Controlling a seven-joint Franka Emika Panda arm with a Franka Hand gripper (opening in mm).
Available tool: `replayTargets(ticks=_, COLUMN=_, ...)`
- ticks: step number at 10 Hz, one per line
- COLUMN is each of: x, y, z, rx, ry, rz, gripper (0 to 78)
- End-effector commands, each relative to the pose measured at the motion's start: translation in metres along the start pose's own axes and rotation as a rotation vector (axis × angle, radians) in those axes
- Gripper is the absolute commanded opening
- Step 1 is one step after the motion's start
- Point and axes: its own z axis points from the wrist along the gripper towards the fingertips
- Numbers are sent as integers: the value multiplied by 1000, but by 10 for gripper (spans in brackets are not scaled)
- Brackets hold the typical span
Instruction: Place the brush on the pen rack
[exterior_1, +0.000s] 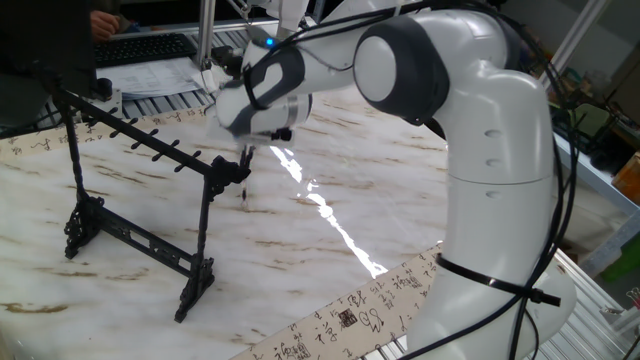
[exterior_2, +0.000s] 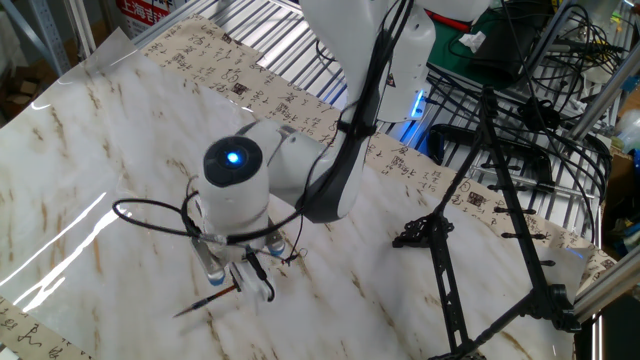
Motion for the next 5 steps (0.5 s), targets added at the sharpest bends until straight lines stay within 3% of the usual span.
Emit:
replayTargets(ticks=1, x=1, y=-3, z=-33, rx=-47, ry=91, rz=83, gripper=12)
replayTargets(ticks=2, x=2, y=-2, z=-35, rx=-48, ry=100, rz=89, gripper=12)
replayTargets(ticks=3, x=9, y=3, z=-46, rx=-33, ry=125, rz=121, gripper=12)
replayTargets(ticks=5, x=19, y=10, z=-57, rx=-34, ry=163, rz=166, gripper=12)
